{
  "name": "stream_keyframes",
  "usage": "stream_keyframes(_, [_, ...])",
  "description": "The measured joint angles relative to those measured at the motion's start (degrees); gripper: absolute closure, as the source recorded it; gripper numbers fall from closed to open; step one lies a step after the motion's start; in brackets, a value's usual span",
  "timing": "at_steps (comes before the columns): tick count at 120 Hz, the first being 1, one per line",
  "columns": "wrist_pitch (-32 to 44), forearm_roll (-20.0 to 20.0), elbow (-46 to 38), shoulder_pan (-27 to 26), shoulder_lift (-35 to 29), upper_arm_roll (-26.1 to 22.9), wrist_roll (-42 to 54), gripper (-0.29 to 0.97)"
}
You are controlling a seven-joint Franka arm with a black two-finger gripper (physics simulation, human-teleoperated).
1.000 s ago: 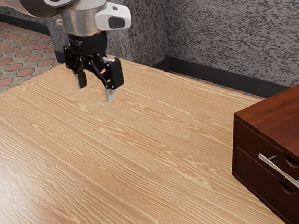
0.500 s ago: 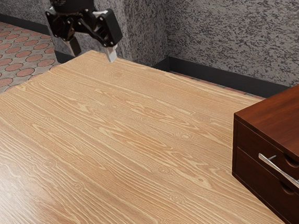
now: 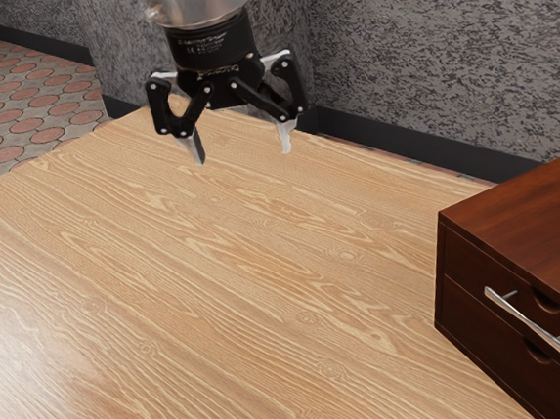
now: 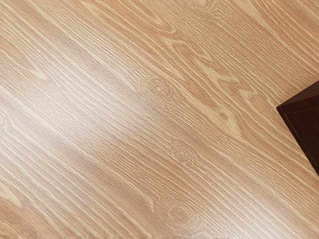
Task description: Pull the drawer handle with one arm to open the drawer
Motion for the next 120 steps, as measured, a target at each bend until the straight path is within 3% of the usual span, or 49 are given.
stream_keyframes(52, [17.7,-4.3,-23.7,1.4,-8.5,-5.2,-15.4,0.00])
stream_keyframes(79, [25.3,-4.8,-25.0,-0.2,-8.1,-8.0,-20.1,0.00])
stream_keyframes(120, [30.1,-5.2,-25.0,-0.4,-5.9,-12.0,-24.8,0.01])
